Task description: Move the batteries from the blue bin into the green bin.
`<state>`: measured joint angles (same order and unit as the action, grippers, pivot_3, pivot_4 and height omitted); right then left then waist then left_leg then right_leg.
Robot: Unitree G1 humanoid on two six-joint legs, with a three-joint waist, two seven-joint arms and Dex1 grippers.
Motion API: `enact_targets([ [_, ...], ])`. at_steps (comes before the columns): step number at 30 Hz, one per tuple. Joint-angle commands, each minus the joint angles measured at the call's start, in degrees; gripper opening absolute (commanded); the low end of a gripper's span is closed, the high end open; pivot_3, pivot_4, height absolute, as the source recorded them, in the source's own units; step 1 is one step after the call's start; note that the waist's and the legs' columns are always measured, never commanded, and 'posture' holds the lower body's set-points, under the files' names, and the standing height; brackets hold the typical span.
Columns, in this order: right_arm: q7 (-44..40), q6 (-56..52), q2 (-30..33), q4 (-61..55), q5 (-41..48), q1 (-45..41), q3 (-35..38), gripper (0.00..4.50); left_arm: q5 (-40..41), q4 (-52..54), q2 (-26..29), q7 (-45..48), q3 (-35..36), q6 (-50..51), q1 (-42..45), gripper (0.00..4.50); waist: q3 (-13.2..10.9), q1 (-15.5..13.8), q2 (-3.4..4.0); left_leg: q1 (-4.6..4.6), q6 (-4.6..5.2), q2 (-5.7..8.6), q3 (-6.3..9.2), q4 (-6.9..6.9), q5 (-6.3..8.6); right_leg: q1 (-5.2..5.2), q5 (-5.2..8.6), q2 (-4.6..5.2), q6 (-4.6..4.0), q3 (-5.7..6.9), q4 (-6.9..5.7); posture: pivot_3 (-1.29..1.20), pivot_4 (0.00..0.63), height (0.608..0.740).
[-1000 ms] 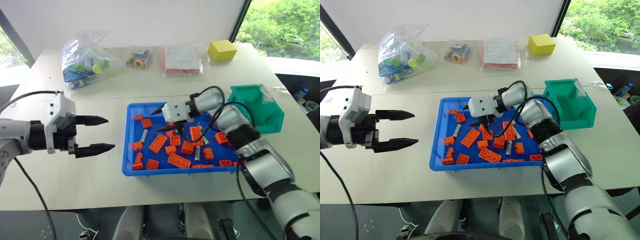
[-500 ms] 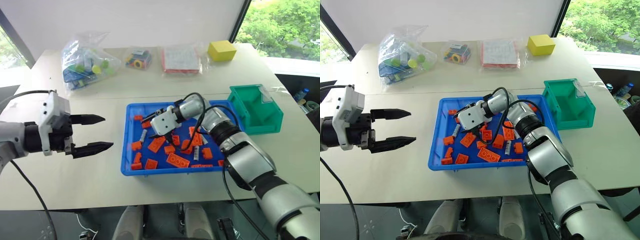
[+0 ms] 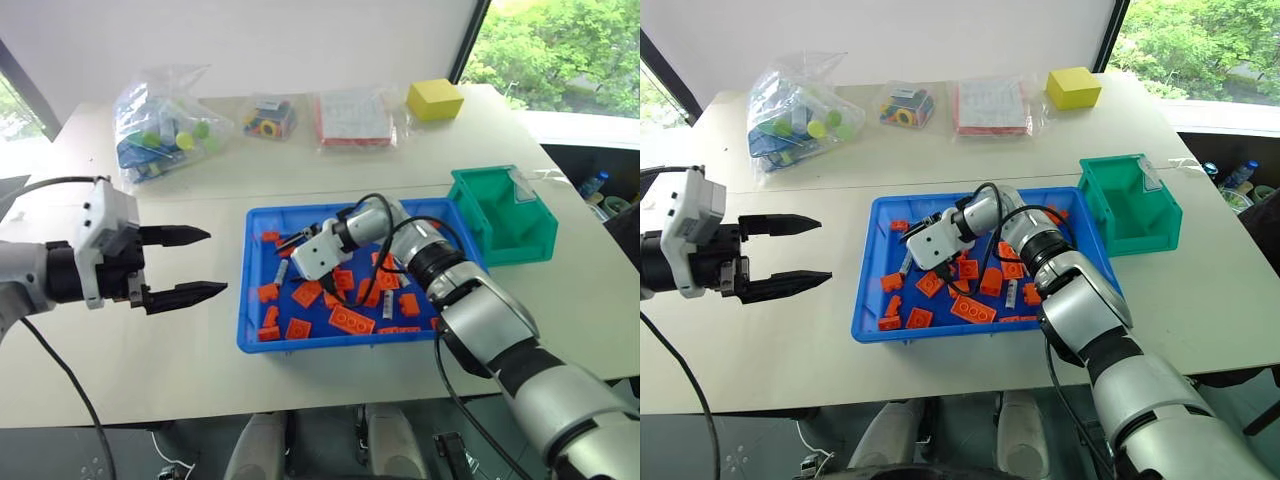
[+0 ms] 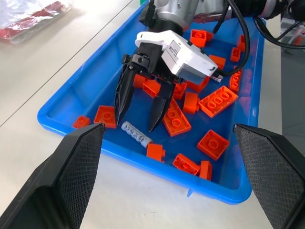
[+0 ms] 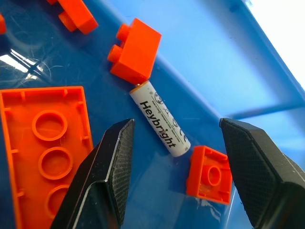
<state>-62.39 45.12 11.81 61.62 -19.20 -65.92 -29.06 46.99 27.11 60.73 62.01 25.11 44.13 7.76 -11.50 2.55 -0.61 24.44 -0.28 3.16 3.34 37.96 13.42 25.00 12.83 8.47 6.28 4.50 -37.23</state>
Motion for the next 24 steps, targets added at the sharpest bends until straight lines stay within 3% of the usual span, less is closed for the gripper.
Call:
enact_targets([
  [1,-0.39,1.98,-0.55,0.1,-0.89,-1.13,-0.73,2.91,1.04,0.53,0.24,-0.47,1.33,-0.6,1.12,4.5,0.0,0.0,0.0,0.0,0.0,0.0,0.0,0.0,0.0,0.0,0.0,0.0,0.0,0.0,0.0,0.0,0.15,0.692],
  [20,2.9,2.78,-2.51,3.98,-5.55,-3.24,-2.15,2.91,1.4,0.73,-0.78,-2.49,0.91,-1.1,2.2,4.5,0.01,0.05,0.0,-0.06,-0.03,-0.01,0.0,0.0,-0.02,0.0,0.0,-0.03,-0.01,-0.04,-0.05,0.0,0.15,0.692],
  [23,1.93,2.62,-2.43,4.27,-5.12,-3.03,-1.89,2.11,1.3,0.47,-0.73,-2.6,0.68,-1.22,2.62,4.5,0.01,0.06,0.0,-0.07,-0.04,-0.01,0.0,0.0,-0.02,-0.01,0.0,-0.04,-0.01,-0.05,-0.07,0.0,0.15,0.692],
  [24,1.91,2.65,-2.37,4.3,-5.13,-3.0,-1.87,1.54,1.23,0.34,-0.71,-2.63,0.55,-1.26,2.82,4.5,0.01,0.06,0.0,-0.07,-0.04,-0.01,0.0,0.0,-0.02,-0.01,0.0,-0.04,-0.01,-0.05,-0.07,0.0,0.15,0.692],
])
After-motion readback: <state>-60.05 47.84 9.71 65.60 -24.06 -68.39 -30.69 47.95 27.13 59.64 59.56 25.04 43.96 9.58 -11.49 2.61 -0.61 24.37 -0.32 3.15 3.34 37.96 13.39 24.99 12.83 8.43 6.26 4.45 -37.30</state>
